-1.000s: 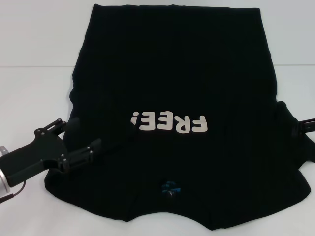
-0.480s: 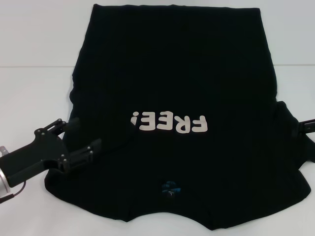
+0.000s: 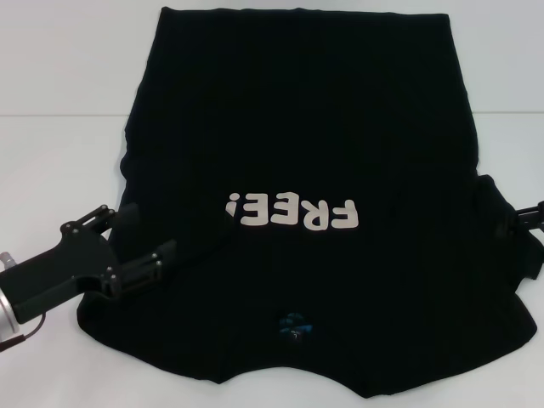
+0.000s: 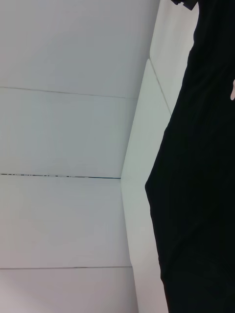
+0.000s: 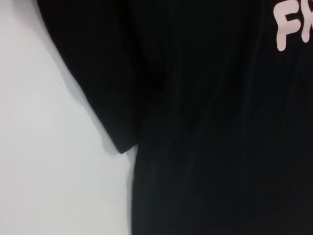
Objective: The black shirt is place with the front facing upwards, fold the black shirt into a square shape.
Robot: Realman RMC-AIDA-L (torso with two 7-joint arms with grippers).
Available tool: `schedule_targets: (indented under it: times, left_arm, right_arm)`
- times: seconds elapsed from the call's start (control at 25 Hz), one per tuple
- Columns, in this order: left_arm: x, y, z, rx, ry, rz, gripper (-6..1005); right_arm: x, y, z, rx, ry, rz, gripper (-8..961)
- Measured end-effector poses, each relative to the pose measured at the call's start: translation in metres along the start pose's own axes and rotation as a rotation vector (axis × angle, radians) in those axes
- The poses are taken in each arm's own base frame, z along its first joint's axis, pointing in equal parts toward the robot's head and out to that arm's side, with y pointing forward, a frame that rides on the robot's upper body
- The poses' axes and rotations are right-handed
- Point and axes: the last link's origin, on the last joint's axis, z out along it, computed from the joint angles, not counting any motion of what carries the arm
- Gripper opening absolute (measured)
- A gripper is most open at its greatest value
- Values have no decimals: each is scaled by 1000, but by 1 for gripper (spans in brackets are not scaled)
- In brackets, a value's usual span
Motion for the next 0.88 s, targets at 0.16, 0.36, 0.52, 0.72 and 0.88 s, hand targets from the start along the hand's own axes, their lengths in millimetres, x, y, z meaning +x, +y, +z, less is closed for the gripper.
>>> schedule_targets:
  times: [0.16, 0.36, 0.52, 0.72, 0.88]
  left_arm:
    - [-1, 1, 0, 0, 0, 2, 850]
    - [-1, 1, 0, 1, 0, 0, 850]
    - [-1, 1, 0, 2, 0, 0, 849]
    - [-1, 1, 0, 2, 0, 0, 849]
    - [-1, 1, 0, 2, 0, -1, 850]
  right_arm:
    - [0, 4, 2, -8, 2, -3, 874]
    - [0, 6, 2, -13, 1, -2, 871]
    - [-1, 6, 2, -14, 0, 2, 869]
    - [0, 5, 3, 14, 12, -5, 866]
    - [-1, 4, 3, 57, 27, -31, 716]
